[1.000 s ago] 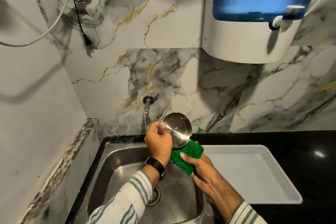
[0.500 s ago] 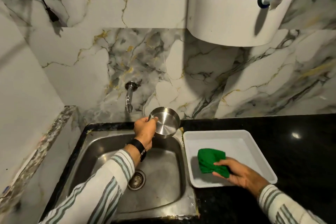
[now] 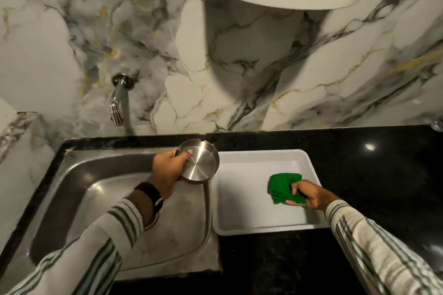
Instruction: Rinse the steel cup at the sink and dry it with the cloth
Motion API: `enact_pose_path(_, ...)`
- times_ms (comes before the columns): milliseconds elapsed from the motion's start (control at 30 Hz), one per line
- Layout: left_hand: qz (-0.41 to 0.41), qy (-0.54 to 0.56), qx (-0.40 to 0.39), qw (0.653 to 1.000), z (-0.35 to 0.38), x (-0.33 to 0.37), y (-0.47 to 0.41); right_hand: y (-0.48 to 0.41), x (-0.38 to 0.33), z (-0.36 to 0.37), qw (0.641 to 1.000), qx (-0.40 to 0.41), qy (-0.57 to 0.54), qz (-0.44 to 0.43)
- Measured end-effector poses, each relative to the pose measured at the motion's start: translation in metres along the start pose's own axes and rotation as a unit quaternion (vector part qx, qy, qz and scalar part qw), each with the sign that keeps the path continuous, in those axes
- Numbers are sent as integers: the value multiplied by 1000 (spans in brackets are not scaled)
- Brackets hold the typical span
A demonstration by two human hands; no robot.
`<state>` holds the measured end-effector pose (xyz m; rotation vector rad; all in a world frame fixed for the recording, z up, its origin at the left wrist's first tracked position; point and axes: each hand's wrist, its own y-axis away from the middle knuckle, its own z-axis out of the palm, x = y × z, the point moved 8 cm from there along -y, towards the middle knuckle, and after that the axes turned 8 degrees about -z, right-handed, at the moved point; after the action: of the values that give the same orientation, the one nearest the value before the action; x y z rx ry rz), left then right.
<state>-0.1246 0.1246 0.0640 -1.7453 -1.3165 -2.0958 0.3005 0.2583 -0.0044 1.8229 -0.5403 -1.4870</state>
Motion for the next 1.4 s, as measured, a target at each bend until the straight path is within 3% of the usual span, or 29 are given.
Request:
enact_pose_path(133, -13, -7, -30, 999, 21, -13, -1, -24, -3, -5, 993, -6, 120, -10)
enact_pose_path(200, -18, -19, -35, 999, 29, -19, -2, -29, -14, -13, 970, 20, 242, -15)
enact_pose_path(267, -20, -26, -29, 999, 38, -26, -4, -30, -31, -27, 890, 58, 450, -29)
enact_pose_path(333, -25, -36, -30, 999, 50, -34, -5, -24, -52, -31, 743, 96, 660, -62)
enact_pose_path(367, -31, -39, -34, 998, 58, -38, -6, -20, -63, -24, 697, 116, 701, -99)
enact_pose_path(400, -36, -38, -36, 998, 66, -43, -6, -16, -72, -12, 686, 125, 702, -148)
enact_pose_path(433, -43, -36, -36, 998, 73, -49, -6, -12, -76, 3, 714, 112, 661, -203)
enact_pose_path(500, -61, -34, -39, 997, 91, -61, -2, -2, -68, 41, 848, 35, 453, -272)
enact_pose_path(533, -69, -34, -47, 996, 101, -67, 1, 5, -60, 61, 897, -8, 347, -272)
enact_pose_path(567, -74, -34, -56, 995, 111, -74, 3, 10, -52, 77, 915, -25, 290, -279)
enact_pose_path(600, -78, -36, -64, 994, 121, -81, 5, 14, -47, 89, 913, -20, 280, -296)
enact_pose_path(700, -71, -66, -56, 994, 135, -96, 2, 14, -40, 99, 850, 67, 376, -364)
enact_pose_path(900, -37, -250, -66, 965, 145, -111, -10, -7, -29, 98, 823, 91, 425, -364)
enact_pose_path(1067, -31, -328, -106, 938, 160, -123, -5, -24, -17, 100, 824, 83, 449, -337)
enact_pose_path(1267, 2, -334, -124, 934, 152, -121, 5, -28, -12, 100, 823, 89, 460, -321)
enact_pose_path(1400, 98, -331, -89, 934, 122, -90, 11, -18, -14, 104, 826, 72, 475, -293)
